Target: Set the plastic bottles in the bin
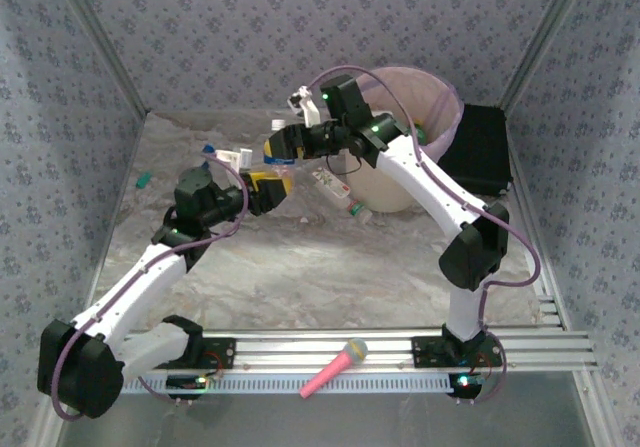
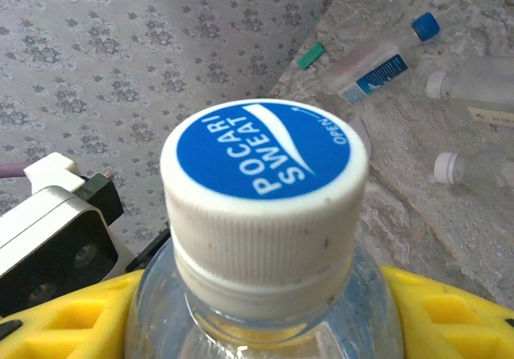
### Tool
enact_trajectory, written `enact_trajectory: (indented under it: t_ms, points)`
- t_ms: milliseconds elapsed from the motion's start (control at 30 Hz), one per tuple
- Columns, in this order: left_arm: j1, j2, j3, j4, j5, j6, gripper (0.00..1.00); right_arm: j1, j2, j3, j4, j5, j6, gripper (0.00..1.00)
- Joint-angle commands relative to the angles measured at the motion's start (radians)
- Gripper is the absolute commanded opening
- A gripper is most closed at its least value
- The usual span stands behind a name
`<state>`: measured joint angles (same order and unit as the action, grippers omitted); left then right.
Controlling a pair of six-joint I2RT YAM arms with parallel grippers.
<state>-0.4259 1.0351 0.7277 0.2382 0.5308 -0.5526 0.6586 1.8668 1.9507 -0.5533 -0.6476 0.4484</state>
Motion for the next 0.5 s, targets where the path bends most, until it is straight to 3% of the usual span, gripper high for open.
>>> enact_trajectory:
  t_ms: [0, 100, 300, 467]
  points:
    - [-0.007, -0.035, 0.039, -0.048, -0.003, 0.047, 0.9, -0.012, 0.002, 0.09, -0.021, -0.011, -0.04, 0.55]
    - [-0.008, -0.07, 0.04, -0.115, -0.029, 0.079, 1.0, -0.025, 0.008, 0.171, -0.093, 0.011, -0.087, 0.53]
    - [-0.008, -0.148, 0.021, -0.254, -0.111, 0.105, 1.0, -0.065, 0.012, 0.338, -0.228, 0.085, -0.186, 0.47]
    - [0.005, -0.117, 0.076, -0.496, -0.306, 0.063, 1.0, -0.12, 0.022, 0.492, -0.33, 0.224, -0.255, 0.45]
